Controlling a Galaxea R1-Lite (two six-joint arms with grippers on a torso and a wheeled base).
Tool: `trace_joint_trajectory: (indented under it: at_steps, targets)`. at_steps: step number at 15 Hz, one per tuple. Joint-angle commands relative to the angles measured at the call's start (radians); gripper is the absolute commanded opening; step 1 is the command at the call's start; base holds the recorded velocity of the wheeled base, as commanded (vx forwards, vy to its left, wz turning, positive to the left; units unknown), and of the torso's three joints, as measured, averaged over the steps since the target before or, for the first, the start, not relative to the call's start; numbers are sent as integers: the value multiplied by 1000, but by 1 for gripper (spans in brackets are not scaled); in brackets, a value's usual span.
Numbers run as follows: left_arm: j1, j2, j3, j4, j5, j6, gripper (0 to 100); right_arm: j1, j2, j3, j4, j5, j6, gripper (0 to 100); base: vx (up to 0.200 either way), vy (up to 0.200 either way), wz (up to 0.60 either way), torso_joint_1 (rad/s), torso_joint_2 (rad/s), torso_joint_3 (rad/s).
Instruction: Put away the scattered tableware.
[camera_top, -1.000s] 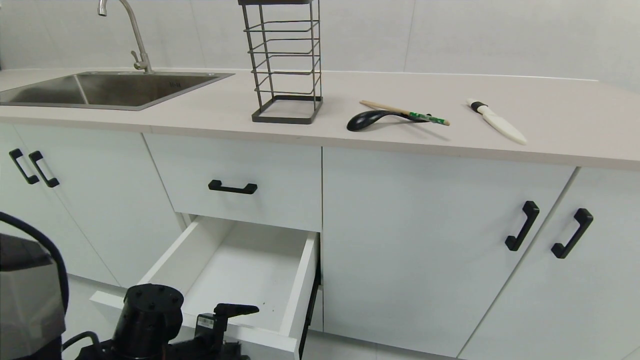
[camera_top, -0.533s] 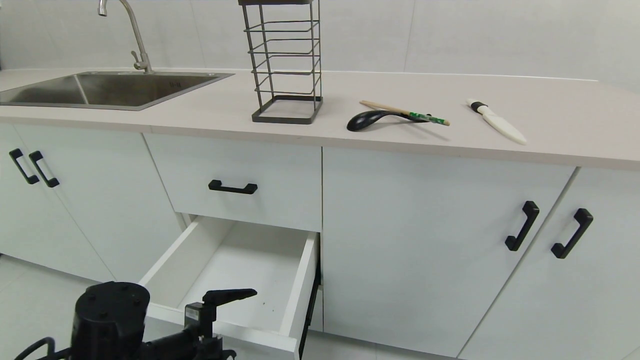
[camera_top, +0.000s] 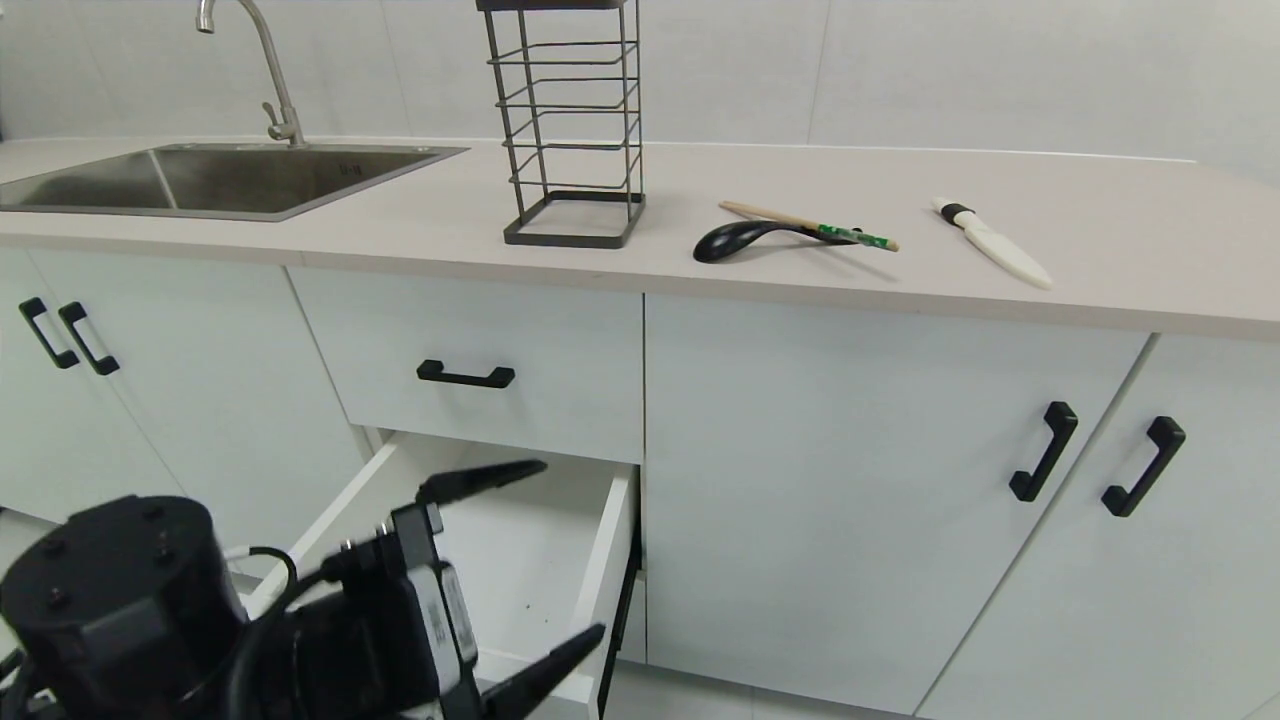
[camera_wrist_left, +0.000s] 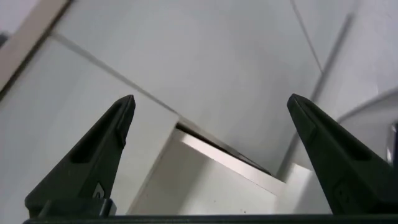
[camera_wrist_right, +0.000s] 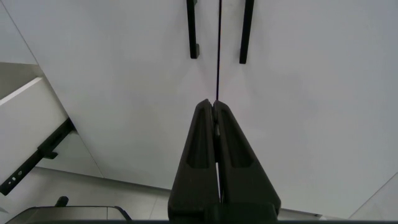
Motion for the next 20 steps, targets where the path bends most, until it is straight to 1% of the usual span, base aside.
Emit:
trace_joint_trajectory:
  at_steps: [1, 2, 3, 4, 5, 6, 7, 9, 10, 11, 12, 13, 14, 16, 17, 18, 19, 20]
  targets:
    - [109, -30, -83, 2, 2, -143, 100, 0, 1, 0, 0, 0, 0, 0, 0, 0, 0, 0, 0, 0]
    - [165, -42, -123, 2, 0, -264, 100, 0, 1, 0, 0, 0, 0, 0, 0, 0, 0, 0, 0, 0]
    - [231, -55, -149, -8, -1, -365, 100, 0, 1, 1, 0, 0, 0, 0, 0, 0, 0, 0, 0, 0]
    - [277, -78, -144, -9, -4, -406, 100, 0, 1, 0, 0, 0, 0, 0, 0, 0, 0, 0, 0, 0]
    - [307, -116, -125, -9, -4, -419, 100, 0, 1, 0, 0, 0, 0, 0, 0, 0, 0, 0, 0, 0]
    - [313, -134, -114, -9, -4, -419, 100, 0, 1, 1, 0, 0, 0, 0, 0, 0, 0, 0, 0, 0]
    - [327, -194, -85, -8, -1, -420, 100, 0, 1, 1, 0, 0, 0, 0, 0, 0, 0, 0, 0, 0]
    - [387, -300, -51, -2, 2, -419, 100, 0, 1, 1, 0, 0, 0, 0, 0, 0, 0, 0, 0, 0]
    - [407, -331, -40, 2, 2, -417, 100, 0, 1, 1, 0, 0, 0, 0, 0, 0, 0, 0, 0, 0]
    - [473, -433, -3, 5, 2, -416, 100, 0, 1, 0, 0, 0, 0, 0, 0, 0, 0, 0, 0, 0]
    - [490, -469, 10, 6, 2, -414, 100, 0, 1, 0, 0, 0, 0, 0, 0, 0, 0, 0, 0, 0]
    - [550, -634, 67, 35, 0, -411, 100, 0, 1, 0, 0, 0, 0, 0, 0, 0, 0, 0, 0, 0]
    - [565, -742, 84, 87, -1, -413, 100, 0, 1, 1, 0, 0, 0, 0, 0, 0, 0, 0, 0, 0]
    - [570, -1004, 83, 328, 2, -413, 100, 0, 1, 1, 0, 0, 0, 0, 0, 0, 0, 0, 0, 0]
    - [570, -1041, 79, 371, 2, -411, 100, 0, 1, 1, 0, 0, 0, 0, 0, 0, 0, 0, 0, 0]
    - [571, -1225, 50, 595, 3, -411, 100, 0, 1, 0, 0, 0, 0, 0, 0, 0, 0, 0, 0, 0]
    - [571, -1302, 50, 700, 3, -417, 100, 0, 1, 1, 0, 0, 0, 0, 0, 0, 0, 0, 0, 0]
    - [574, -1380, 66, 776, 6, -420, 100, 0, 1, 0, 0, 0, 0, 0, 0, 0, 0, 0, 0, 0]
